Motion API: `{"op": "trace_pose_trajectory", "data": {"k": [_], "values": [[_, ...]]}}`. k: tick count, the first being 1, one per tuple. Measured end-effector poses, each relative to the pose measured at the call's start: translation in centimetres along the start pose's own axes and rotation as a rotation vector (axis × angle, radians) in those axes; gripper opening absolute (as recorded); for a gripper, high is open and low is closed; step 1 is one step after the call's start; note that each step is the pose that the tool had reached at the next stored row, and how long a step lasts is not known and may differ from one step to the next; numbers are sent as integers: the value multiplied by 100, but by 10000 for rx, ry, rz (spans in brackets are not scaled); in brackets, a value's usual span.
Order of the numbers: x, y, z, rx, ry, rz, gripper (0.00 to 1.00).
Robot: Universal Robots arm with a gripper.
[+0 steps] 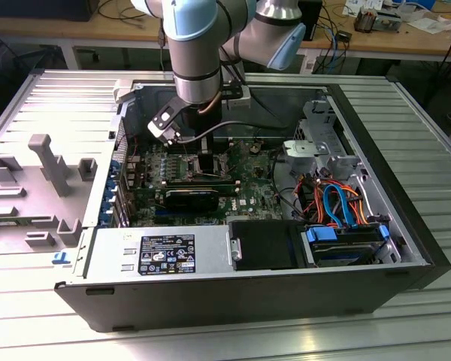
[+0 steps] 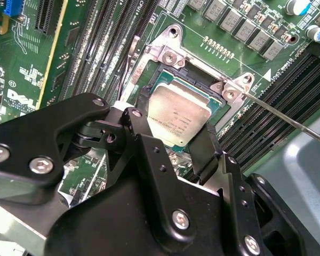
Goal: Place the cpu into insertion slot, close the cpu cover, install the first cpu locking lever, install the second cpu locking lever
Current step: 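Place the cpu into insertion slot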
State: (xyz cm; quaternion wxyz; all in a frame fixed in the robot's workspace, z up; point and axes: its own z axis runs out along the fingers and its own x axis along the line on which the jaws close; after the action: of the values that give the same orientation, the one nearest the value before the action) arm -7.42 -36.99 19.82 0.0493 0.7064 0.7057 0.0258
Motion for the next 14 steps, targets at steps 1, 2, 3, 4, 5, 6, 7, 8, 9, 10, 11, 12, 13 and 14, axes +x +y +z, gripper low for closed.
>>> {"op": "trace_pose_trajectory", "data": {"k": [1, 2, 3, 4, 5, 6, 7, 8, 9, 10, 11, 12, 13, 14], "values": [[0, 0, 4, 0, 0, 4, 54], [0, -1, 7, 1, -2, 6, 54], [0, -1, 8, 3, -3, 8, 54], [0, -1, 8, 2, -3, 9, 54], [0, -1, 9, 1, -2, 9, 54], [0, -1, 10, 0, -2, 9, 54], [0, -1, 10, 0, -1, 10, 54], [0, -1, 10, 1, -1, 9, 54], [0, -1, 10, 1, -1, 9, 54], [0, -1, 10, 0, -1, 9, 54], [0, -1, 11, 0, -1, 9, 54], [1, -1, 11, 1, -1, 10, 54], [0, -1, 11, 1, -2, 9, 54], [0, 0, 11, 1, -1, 11, 54]]}}
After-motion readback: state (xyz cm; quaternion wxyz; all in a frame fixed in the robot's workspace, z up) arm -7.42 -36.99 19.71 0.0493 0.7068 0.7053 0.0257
